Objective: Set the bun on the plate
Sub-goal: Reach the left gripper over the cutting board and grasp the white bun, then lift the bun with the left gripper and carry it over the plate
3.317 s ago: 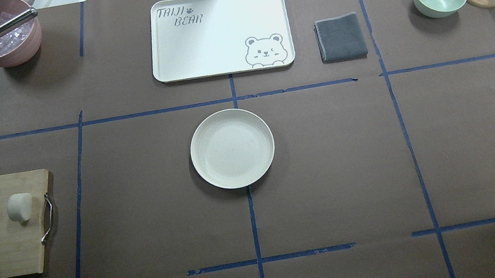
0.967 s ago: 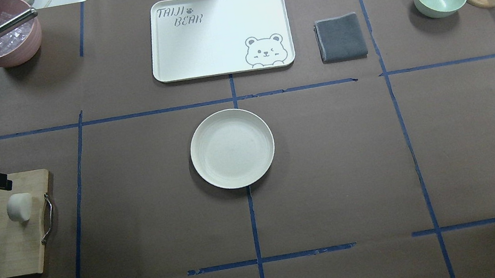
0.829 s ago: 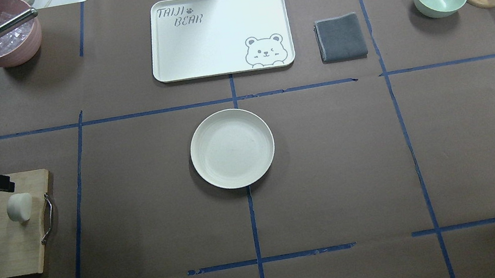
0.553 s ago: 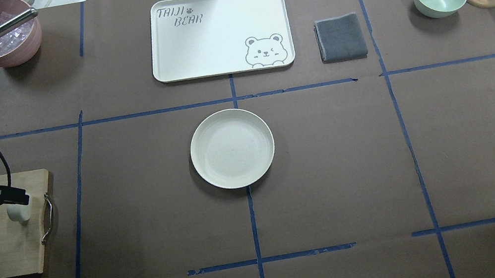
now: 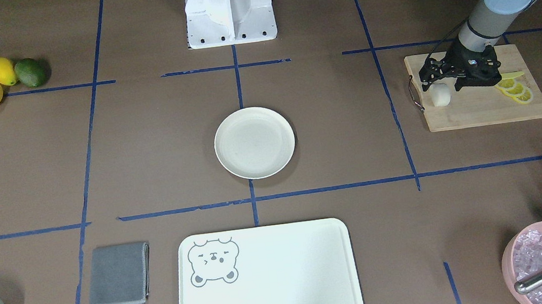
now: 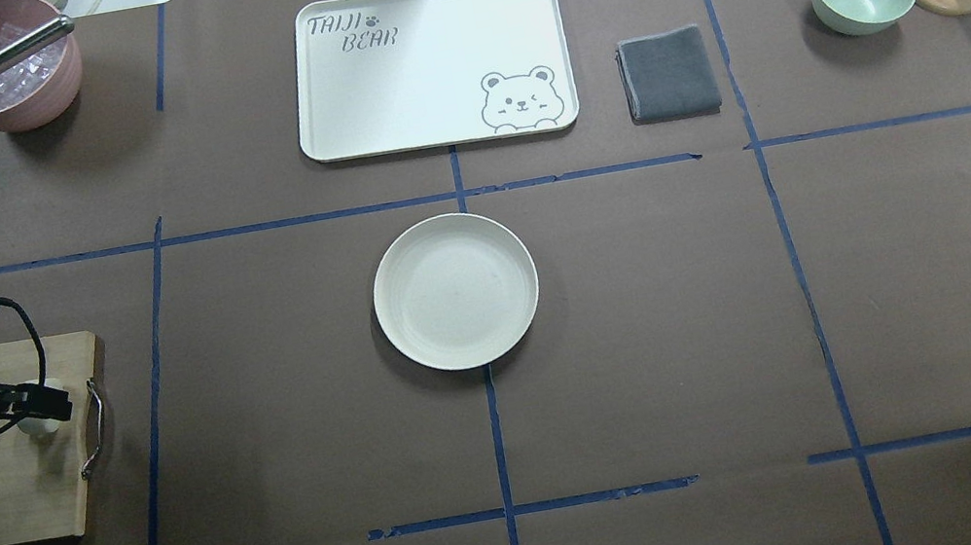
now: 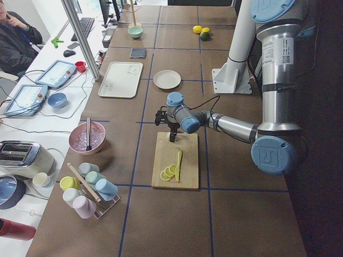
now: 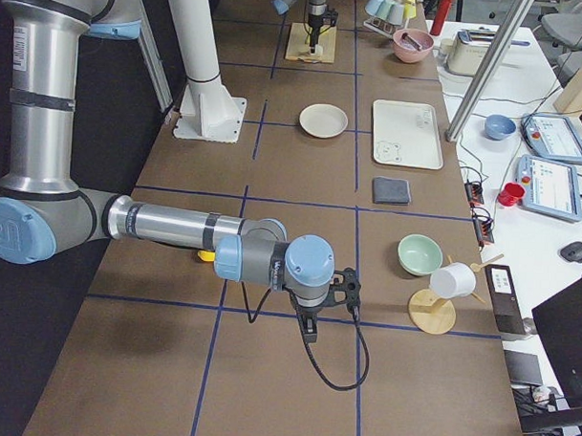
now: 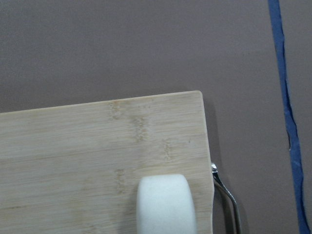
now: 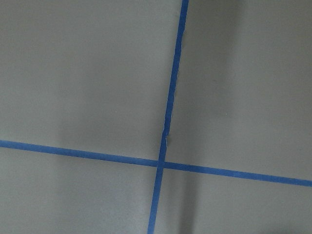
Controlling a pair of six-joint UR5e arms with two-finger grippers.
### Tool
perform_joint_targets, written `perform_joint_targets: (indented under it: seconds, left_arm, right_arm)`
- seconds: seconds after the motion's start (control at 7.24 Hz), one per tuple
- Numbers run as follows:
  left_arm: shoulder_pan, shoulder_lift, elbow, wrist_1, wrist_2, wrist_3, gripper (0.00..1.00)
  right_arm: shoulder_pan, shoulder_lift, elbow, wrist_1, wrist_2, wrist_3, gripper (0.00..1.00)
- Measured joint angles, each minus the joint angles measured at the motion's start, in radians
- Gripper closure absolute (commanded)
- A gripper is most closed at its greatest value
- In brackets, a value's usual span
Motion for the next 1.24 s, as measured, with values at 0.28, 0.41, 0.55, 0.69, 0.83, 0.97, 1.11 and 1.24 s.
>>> perform_joint_targets:
  seconds: [0.28, 0.41, 0.55, 0.69, 0.83, 0.97, 1.11, 1.24]
  left_arm:
    - [0.005, -0.005, 0.008, 0.001, 0.008, -0.002, 0.46]
    - [0.005, -0.009, 0.003, 0.002, 0.008, -0.003, 0.47]
    - [0.005, -0.018, -0.004, 0.004, 0.007, -0.004, 0.53]
    - [0.005, -0.033, -0.005, 0.012, 0.007, -0.004, 0.59]
    - [0.005, -0.044, -0.001, 0.023, 0.007, -0.002, 0.65]
    - [0.006, -0.049, -0.002, 0.028, 0.008, -0.002, 0.67]
    - [0.005, -0.050, -0.007, 0.030, 0.008, -0.002, 0.67]
    - [0.004, -0.051, -0.020, 0.040, 0.006, -0.003, 0.67]
  right_arm:
    - [0.000, -0.001, 0.001, 0.000, 0.000, -0.001, 0.01]
    - [0.000, -0.002, 0.002, 0.001, 0.000, -0.001, 0.01]
    - [0.000, -0.002, 0.003, 0.001, 0.000, 0.000, 0.01]
    - [0.000, -0.002, 0.004, 0.000, 0.000, 0.000, 0.01]
    - [0.000, -0.002, 0.004, 0.000, 0.000, 0.001, 0.01]
    - [0.000, -0.003, 0.004, 0.000, 0.000, 0.002, 0.01]
    - [0.000, -0.003, 0.004, 0.000, 0.000, 0.003, 0.01]
    - [0.000, -0.003, 0.004, 0.000, 0.000, 0.003, 0.01]
